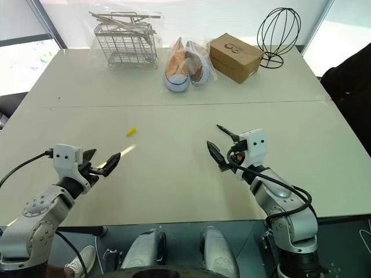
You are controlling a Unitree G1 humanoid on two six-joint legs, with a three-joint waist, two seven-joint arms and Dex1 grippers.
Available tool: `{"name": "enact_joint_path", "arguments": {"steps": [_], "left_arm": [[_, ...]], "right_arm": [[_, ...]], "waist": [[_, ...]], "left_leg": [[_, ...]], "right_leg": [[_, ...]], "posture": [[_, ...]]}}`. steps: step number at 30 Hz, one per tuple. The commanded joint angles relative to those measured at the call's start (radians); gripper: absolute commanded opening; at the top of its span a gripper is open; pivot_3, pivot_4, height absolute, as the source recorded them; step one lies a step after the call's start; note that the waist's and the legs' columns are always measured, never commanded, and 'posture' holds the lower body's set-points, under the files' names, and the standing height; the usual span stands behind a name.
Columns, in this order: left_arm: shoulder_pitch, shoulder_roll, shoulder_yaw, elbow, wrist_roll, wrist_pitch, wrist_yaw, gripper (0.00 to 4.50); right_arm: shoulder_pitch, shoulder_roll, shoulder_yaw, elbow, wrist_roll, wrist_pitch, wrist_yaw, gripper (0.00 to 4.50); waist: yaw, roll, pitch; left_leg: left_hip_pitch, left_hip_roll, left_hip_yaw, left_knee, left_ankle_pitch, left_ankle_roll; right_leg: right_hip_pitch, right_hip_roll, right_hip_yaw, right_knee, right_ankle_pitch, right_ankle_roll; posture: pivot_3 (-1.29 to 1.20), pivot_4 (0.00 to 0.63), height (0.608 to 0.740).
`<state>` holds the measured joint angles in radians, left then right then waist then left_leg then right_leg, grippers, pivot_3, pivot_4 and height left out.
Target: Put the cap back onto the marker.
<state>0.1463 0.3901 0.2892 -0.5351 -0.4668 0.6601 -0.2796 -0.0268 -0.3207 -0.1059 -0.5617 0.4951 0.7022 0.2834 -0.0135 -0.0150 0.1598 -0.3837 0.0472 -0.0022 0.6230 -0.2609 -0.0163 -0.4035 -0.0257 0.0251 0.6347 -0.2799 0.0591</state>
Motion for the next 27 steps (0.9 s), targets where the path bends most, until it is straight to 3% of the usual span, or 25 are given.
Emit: {"name": "enact_joint_path", "arguments": {"steps": [1, 20, 27], "left_arm": [[0.002, 0.007, 0.000, -0.038, 0.001, -0.012, -0.004, 4.47], [0.000, 0.006, 0.004, -0.038, -0.015, -0.019, -0.037, 4.47], [0.002, 0.113, 0.070, -0.053, -0.148, 0.004, -0.203, 4.47]], "right_arm": [[-0.001, -0.006, -0.004, -0.022, 0.007, -0.011, 0.008, 4.50], [0.000, -0.009, 0.010, -0.012, -0.007, -0.021, 0.018, 4.50], [-0.030, -0.080, 0.040, 0.004, -0.056, -0.047, 0.073, 4.50]], "waist": [[0.000, 0.000, 0.000], [0.000, 0.000, 0.000], [0.000, 0.000, 0.000]], "left_leg": [[0.000, 0.000, 0.000, 0.000, 0.000, 0.000], [0.000, 0.000, 0.000, 0.000, 0.000, 0.000], [0.000, 0.000, 0.001, 0.001, 0.000, 0.000]], "right_leg": [[0.000, 0.000, 0.000, 0.000, 0.000, 0.000], [0.000, 0.000, 0.000, 0.000, 0.000, 0.001], [0.000, 0.000, 0.000, 0.001, 0.000, -0.001]], "posture": [[0.00, 0.150, 0.740], [0.00, 0.150, 0.740], [0.00, 0.150, 0.740]]}}
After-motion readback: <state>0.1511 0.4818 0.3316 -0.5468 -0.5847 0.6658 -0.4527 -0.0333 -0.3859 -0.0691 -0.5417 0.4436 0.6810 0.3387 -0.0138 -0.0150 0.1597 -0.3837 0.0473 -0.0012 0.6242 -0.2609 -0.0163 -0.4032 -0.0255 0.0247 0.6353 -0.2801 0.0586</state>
